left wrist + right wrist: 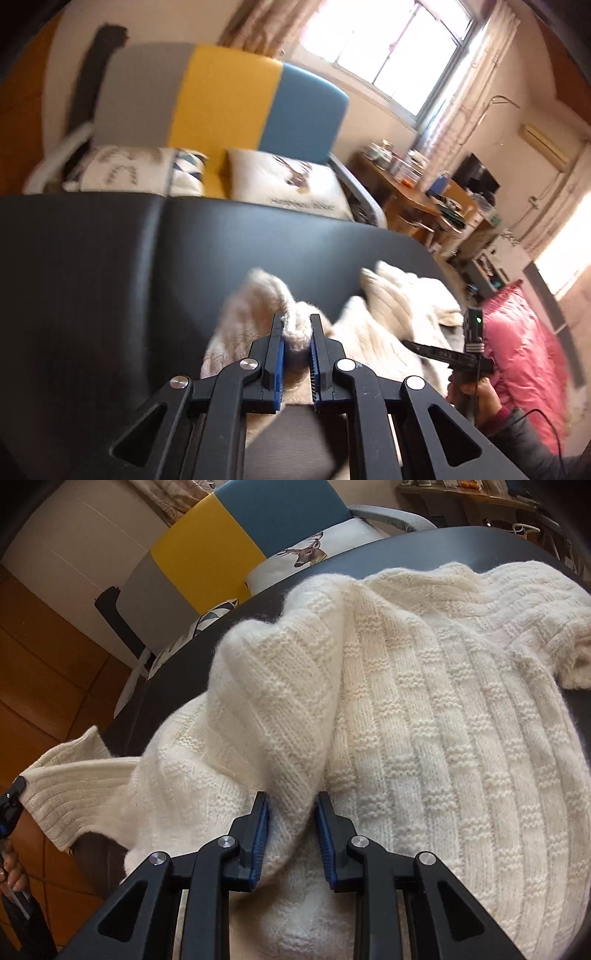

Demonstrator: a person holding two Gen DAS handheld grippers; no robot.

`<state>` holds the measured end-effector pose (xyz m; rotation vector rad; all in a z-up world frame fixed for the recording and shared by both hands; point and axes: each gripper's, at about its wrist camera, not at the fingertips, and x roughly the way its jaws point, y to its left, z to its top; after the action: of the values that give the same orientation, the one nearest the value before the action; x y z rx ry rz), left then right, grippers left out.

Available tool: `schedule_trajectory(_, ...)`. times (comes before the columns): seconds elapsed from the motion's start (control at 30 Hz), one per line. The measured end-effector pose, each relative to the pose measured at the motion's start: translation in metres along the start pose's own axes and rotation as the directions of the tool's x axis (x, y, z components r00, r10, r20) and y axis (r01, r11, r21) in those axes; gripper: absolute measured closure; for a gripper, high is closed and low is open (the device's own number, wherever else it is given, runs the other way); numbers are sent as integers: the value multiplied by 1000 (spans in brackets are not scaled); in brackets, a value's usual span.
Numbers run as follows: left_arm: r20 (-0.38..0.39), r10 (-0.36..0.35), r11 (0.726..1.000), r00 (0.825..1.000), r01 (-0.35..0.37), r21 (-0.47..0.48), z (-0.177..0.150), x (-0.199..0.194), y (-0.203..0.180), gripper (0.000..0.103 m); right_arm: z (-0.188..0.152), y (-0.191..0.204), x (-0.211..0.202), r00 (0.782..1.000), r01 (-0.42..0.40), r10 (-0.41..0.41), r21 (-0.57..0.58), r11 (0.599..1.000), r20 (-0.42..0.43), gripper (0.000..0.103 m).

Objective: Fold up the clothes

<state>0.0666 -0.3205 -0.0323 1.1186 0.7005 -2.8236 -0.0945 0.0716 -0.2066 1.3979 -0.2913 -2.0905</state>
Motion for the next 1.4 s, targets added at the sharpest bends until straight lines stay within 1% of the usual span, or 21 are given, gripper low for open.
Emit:
schedule_trajectory(0.2, -22, 92, 992, 996, -93, -90, -7, -5, 41, 92, 0, 10, 8, 998, 61, -61, -11, 998, -10, 77)
schedule_trajectory(0.3, -67, 40, 995, 997, -46, -88, -19, 1, 42, 90, 5, 26, -1, 996, 77, -76, -25, 997, 54, 76)
schedule_trajectory(0.37, -114, 60, 996, 992, -67, -63, -30, 7, 41, 88, 8, 37, -8, 991, 89, -85, -35, 995, 101, 76)
schedule_trajectory(0.43, -160, 80, 996, 984, -87, -36, -40, 13, 41, 86, 40, 48, 6, 989, 94, -85, -66, 993, 123, 76)
schedule_trajectory(0.5, -177, 82, 992, 981, -98, -82, -47, 9, 58, 83, 41, 66, 8, 989, 85, -70, -109, 990, 129, 76)
schedule_trajectory(0.53, -166, 78, 987, 983, -100, -128, -49, 2, 71, 79, 43, 74, -28, 990, 77, -61, -128, 989, 126, 75)
schedule_trajectory(0.57, -150, 65, 981, 987, -91, -172, -52, -6, 83, 70, 41, 82, -37, 992, 70, -53, -151, 986, 115, 75)
schedule_trajectory(0.63, -121, 53, 960, 991, -84, -268, -60, -23, 110, 60, 21, 80, -52, 993, 74, -55, -200, 977, 100, 75)
schedule_trajectory(0.77, -106, 92, 893, 990, -129, -431, -77, -44, 165, 59, 4, 100, -40, 996, 75, -62, -256, 964, 59, 75)
schedule_trajectory(0.8, -114, 109, 889, 987, -148, -434, -77, -44, 171, 59, 2, 106, -36, 997, 76, -66, -270, 960, 48, 75)
schedule_trajectory(0.87, -127, 115, 902, 985, -157, -402, -71, -40, 174, 58, -1, 116, -29, 997, 81, -76, -299, 951, 28, 75)
schedule_trajectory(0.9, -130, 71, 926, 989, -114, -361, -67, -35, 167, 57, -2, 121, -27, 996, 86, -84, -313, 946, 20, 75)
schedule_trajectory(0.97, -162, -6, 974, 987, -31, -224, -59, -24, 144, 42, -3, 129, -23, 995, 95, -99, -341, 935, 4, 75)
schedule_trajectory(1.0, -179, -6, 989, 984, -20, -147, -57, -20, 132, 42, -4, 131, -22, 995, 97, -104, -352, 931, -1, 75)
schedule_trajectory(1.07, -204, 3, 999, 979, -12, -45, -58, -14, 118, 38, -5, 134, -20, 994, 96, -106, -360, 928, -10, 75)
schedule_trajectory(1.17, -225, 51, 999, 973, -50, 8, -65, -4, 117, 33, -7, 130, -15, 993, 99, -115, -351, 931, -27, 75)
schedule_trajectory(1.23, -242, 75, 997, 967, -81, -14, -70, 5, 125, 33, -7, 128, -13, 992, 101, -120, -341, 935, -36, 75)
schedule_trajectory(1.27, -241, 78, 995, 967, -89, -37, -73, 8, 128, 40, -8, 127, -12, 991, 106, -125, -338, 935, -37, 75)
schedule_trajectory(1.3, -237, 83, 994, 968, -98, -52, -75, 10, 129, 52, -8, 127, -12, 991, 109, -129, -337, 935, -38, 75)
schedule_trajectory(1.33, -233, 89, 992, 968, -107, -67, -77, 13, 129, 84, -7, 127, -13, 990, 112, -133, -337, 935, -39, 75)
schedule_trajectory(1.4, -198, 99, 988, 975, -120, -101, -75, 11, 129, 89, -6, 128, -14, 989, 118, -139, -336, 935, -41, 75)
